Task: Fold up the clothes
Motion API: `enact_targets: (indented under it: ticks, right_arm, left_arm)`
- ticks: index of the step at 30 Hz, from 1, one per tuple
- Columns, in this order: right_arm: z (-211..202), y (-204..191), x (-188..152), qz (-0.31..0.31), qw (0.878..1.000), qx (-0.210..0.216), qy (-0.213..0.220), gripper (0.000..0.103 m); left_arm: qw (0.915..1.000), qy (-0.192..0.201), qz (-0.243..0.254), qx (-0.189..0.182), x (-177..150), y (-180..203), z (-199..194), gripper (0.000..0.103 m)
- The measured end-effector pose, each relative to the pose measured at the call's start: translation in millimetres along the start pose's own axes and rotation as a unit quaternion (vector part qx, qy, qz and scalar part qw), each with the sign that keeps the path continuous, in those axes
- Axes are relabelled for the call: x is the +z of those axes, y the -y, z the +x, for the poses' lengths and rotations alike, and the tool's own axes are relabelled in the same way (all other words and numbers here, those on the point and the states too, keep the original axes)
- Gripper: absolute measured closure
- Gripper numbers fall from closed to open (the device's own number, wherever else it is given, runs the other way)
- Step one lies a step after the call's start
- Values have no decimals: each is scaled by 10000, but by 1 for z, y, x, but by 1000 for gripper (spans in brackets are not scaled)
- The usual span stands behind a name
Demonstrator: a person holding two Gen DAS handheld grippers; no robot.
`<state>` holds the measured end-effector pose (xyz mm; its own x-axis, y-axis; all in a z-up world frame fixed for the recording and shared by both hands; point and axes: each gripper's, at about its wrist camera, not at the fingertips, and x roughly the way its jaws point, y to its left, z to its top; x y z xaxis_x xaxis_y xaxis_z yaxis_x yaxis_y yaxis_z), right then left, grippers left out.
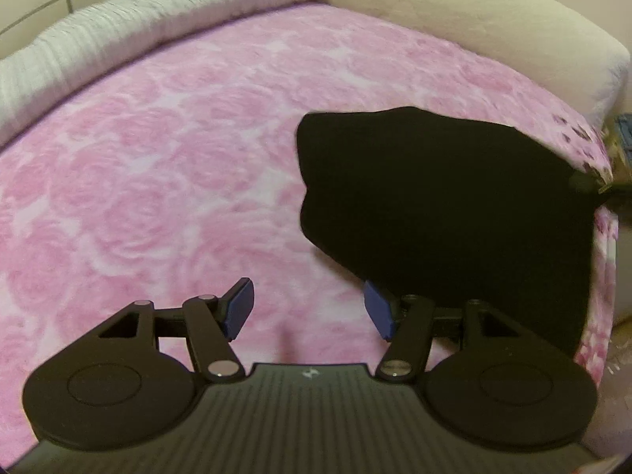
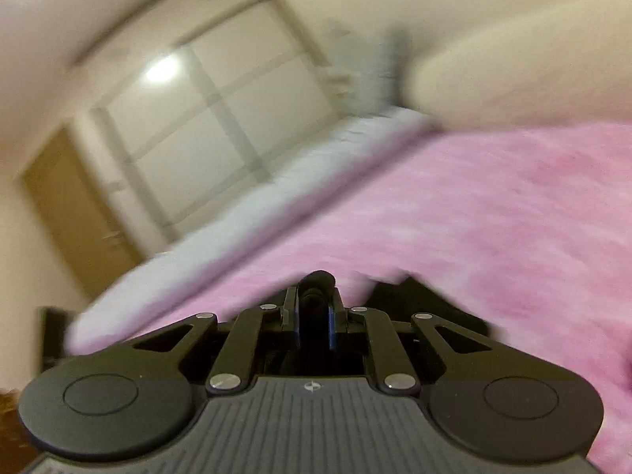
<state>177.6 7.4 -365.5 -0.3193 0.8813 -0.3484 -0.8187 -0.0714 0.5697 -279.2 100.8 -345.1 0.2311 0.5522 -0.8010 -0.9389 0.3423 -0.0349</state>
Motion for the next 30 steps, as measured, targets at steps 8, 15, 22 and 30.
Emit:
enact_targets:
  ticks: [8,15,22,30]
  right_arm:
    - [5,49,-7,962,9952,130,-112,90]
    - [5,66,-10,984,9943,-281,-301,91]
    - [5,77,-10,950,9916,-750,-465,80]
    - [-5,31,4,-92,9923,-1208,-259,67]
  left_arm:
    - [9999,-67,84,-91,6,16,17,46]
    - [9998,-111,151,-81,11,18,21,46]
    - [9997,-104,232,6,13,18,22,46]
    - [9996,-81,275,14,19,22,32,46]
